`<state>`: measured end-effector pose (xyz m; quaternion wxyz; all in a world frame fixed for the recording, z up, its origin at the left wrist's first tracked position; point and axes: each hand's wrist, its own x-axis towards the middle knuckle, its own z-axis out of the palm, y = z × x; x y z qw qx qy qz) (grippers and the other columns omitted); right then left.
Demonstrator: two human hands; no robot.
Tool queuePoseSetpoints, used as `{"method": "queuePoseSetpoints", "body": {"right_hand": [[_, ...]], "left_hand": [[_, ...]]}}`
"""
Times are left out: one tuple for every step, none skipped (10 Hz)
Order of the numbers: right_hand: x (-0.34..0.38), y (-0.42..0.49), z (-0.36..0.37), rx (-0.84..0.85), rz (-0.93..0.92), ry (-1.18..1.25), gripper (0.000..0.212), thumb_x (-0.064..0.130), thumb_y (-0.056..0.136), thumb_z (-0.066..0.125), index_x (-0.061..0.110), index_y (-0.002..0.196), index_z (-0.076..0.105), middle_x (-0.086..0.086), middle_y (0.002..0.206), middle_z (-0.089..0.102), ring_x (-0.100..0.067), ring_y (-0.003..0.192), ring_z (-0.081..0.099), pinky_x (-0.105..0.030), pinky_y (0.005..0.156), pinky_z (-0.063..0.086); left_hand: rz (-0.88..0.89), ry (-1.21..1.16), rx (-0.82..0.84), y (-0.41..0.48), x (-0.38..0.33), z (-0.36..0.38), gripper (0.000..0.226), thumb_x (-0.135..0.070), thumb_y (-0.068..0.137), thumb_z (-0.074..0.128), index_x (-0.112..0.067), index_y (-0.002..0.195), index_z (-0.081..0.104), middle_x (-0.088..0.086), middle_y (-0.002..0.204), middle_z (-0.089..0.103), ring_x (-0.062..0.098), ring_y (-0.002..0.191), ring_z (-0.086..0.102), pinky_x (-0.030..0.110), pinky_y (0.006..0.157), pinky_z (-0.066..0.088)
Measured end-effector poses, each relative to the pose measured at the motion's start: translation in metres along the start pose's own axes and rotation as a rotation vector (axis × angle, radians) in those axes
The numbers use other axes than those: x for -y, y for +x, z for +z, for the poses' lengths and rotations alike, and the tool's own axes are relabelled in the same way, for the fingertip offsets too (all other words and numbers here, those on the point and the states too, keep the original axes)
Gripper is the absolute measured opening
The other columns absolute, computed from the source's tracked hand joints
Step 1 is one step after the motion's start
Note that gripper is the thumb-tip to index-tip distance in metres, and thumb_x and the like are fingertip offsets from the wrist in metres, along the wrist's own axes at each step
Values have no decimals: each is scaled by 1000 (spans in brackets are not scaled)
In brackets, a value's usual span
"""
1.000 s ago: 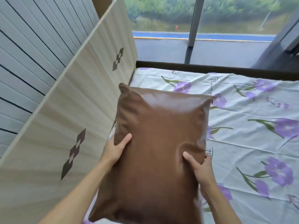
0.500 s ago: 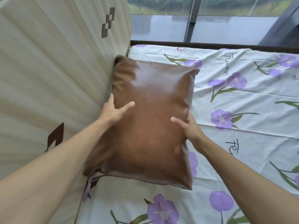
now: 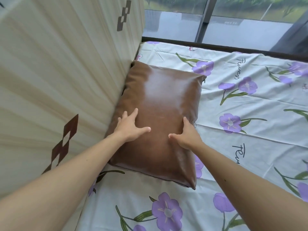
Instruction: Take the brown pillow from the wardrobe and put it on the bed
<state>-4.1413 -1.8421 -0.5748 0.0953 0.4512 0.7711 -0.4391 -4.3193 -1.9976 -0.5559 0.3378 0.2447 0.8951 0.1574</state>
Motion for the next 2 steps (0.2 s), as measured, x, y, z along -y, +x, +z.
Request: {"method": "queuePoseSetpoints", "body": {"right_hand": [[21,-28,-21,-72,-77,65,98,34,91,80,15,168,22,-11,172,33,-27,157,35,-38,124,31],[42,-63,-39,-141,-183,215,95,30,91,81,19,167,26,-8,171,34,-25,157,37,-42,127,33]], "left_hand": [[139,-112,-73,-41,-15,-17,104,-52,82,80,-27,166,22,11,169,33,27,158,27,41,126,25],[190,-266,-176,-89,-38,-35,96,-49,84,79,-32,164,30,5,164,44,21,153,36,35,122,29]]}}
